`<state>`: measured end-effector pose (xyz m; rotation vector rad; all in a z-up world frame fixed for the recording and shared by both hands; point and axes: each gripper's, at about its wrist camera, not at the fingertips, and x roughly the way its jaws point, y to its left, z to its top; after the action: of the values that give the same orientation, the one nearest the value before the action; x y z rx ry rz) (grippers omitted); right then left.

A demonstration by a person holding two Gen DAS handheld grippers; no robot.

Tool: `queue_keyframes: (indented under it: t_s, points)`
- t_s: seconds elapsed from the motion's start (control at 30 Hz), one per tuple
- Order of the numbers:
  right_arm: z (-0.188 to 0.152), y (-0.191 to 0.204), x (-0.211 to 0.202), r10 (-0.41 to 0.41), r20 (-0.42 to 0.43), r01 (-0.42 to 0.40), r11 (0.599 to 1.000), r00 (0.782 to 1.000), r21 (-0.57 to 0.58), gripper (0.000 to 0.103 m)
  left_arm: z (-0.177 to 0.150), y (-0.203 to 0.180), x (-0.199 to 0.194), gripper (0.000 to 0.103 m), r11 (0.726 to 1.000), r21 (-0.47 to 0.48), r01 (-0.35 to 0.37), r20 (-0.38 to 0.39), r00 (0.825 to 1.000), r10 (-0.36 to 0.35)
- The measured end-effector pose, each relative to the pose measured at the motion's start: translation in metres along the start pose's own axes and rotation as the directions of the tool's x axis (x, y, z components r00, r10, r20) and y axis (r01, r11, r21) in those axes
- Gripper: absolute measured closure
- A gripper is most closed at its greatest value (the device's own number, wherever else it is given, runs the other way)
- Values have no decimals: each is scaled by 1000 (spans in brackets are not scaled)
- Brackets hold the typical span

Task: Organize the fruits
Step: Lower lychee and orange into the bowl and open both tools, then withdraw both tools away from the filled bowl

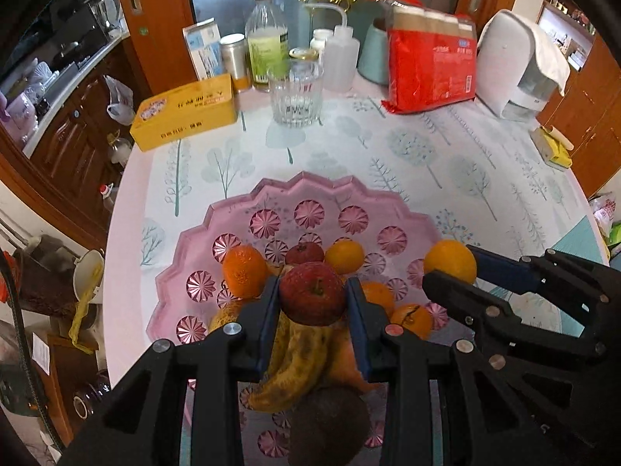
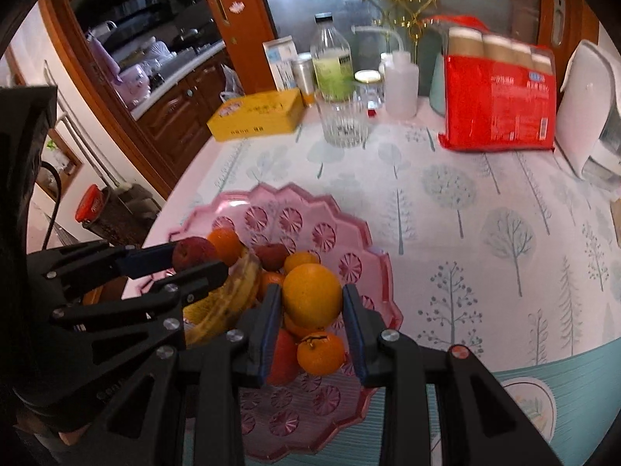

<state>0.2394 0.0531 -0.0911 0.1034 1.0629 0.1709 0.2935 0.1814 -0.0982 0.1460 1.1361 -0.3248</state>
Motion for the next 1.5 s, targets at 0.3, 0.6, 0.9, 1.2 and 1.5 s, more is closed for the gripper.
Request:
queue_keyframes:
  t_s: [0.3, 0.6, 0.9, 1.2, 1.5]
  points:
    - [-1, 1, 23, -25, -43, 25, 1000, 999, -5, 71, 1, 8, 24, 71, 1000, -8, -2, -40, 999, 2]
    - [-3, 0, 32, -45, -68, 45, 999, 997, -11, 70, -2, 9, 29, 51, 997, 8, -75, -41, 996, 75]
    - [-8, -5, 27, -31, -66, 32, 999, 997, 21, 65, -8, 19, 21, 30, 995, -23, -100, -35, 994, 99]
    - [-13, -2, 14, -33, -55, 35, 999, 998, 26, 65, -19, 26, 1, 17, 994, -87, -73, -13, 997, 72]
    - [-22, 0, -14, -51, -21, 52, 998, 998, 26, 65, -37, 29, -26, 10, 988, -148, -41, 7, 999, 42]
